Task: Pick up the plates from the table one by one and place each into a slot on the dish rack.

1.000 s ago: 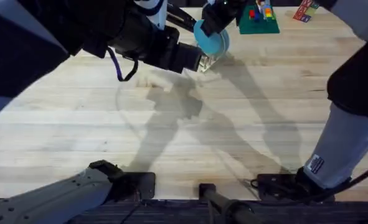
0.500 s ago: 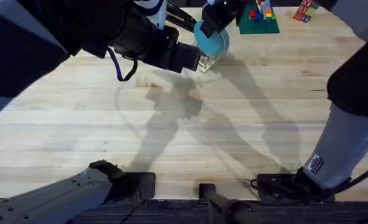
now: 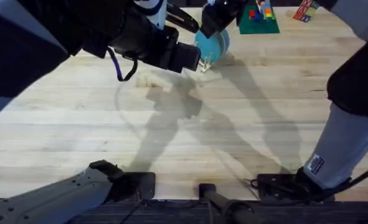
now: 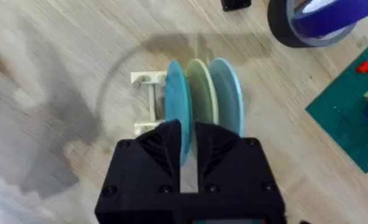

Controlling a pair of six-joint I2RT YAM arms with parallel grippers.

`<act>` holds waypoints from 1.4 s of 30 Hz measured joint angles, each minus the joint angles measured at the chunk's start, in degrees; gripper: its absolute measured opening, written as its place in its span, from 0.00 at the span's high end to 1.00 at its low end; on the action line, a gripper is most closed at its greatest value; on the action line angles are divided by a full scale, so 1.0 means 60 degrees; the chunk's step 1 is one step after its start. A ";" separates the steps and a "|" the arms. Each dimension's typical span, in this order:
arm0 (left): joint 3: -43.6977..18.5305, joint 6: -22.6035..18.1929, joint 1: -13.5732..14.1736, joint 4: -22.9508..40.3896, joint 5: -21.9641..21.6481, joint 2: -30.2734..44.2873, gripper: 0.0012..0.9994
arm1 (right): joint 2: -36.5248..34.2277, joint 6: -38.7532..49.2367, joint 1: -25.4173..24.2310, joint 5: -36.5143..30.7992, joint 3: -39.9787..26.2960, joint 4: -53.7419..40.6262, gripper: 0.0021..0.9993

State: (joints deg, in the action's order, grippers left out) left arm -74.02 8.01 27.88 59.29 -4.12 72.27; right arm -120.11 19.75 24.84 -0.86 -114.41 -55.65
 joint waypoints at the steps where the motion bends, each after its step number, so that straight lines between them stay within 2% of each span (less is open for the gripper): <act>1: 0.0000 0.0000 0.0000 0.0000 0.0000 0.0000 0.01 | 0.0000 0.0000 0.0004 0.0000 0.0000 -0.0019 0.84; 9: 0.0000 0.0000 0.0000 0.0000 0.0000 0.0000 0.00 | 0.0104 0.0000 0.0192 -0.0073 0.0000 -0.0203 0.82; 15: 0.0000 0.0000 0.0000 0.0000 0.0000 0.0000 0.01 | 0.0963 -0.0001 0.0270 -0.0080 0.0000 -0.0732 0.74; 20: 0.0000 0.0000 0.0000 0.0007 0.0000 0.0000 0.00 | 0.1761 -0.0084 0.0242 -0.0109 -0.0035 -0.1276 0.49; 23: 0.0000 0.0000 0.0000 0.0011 -0.0005 0.0000 0.00 | 0.2138 -0.0107 0.0221 -0.0142 -0.0036 -0.1617 0.08; 24: 0.0000 -0.0003 0.0000 0.0017 -0.0010 0.0000 0.00 | 0.2280 -0.0112 0.0195 -0.0146 -0.0036 -0.1723 0.02; 29: 0.0000 -0.0029 0.0055 -0.0047 -0.0029 -0.0004 0.00 | 0.2948 -0.0176 -0.0026 -0.0211 -0.0036 -0.2085 0.01; 36: 0.0000 -0.0007 0.0044 0.0163 -0.0070 -0.0001 0.01 | 0.4324 -0.0698 -0.0937 -0.0176 0.0035 -0.2223 0.01; 42: 0.0000 -0.0007 0.0044 0.0339 -0.0073 0.0000 0.01 | 0.5673 -0.0943 -0.1428 0.0383 0.1448 -0.2099 0.01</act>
State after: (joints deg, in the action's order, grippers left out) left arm -74.02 7.97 28.14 61.32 -4.56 72.27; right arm -86.08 14.09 16.27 1.43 -105.72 -68.24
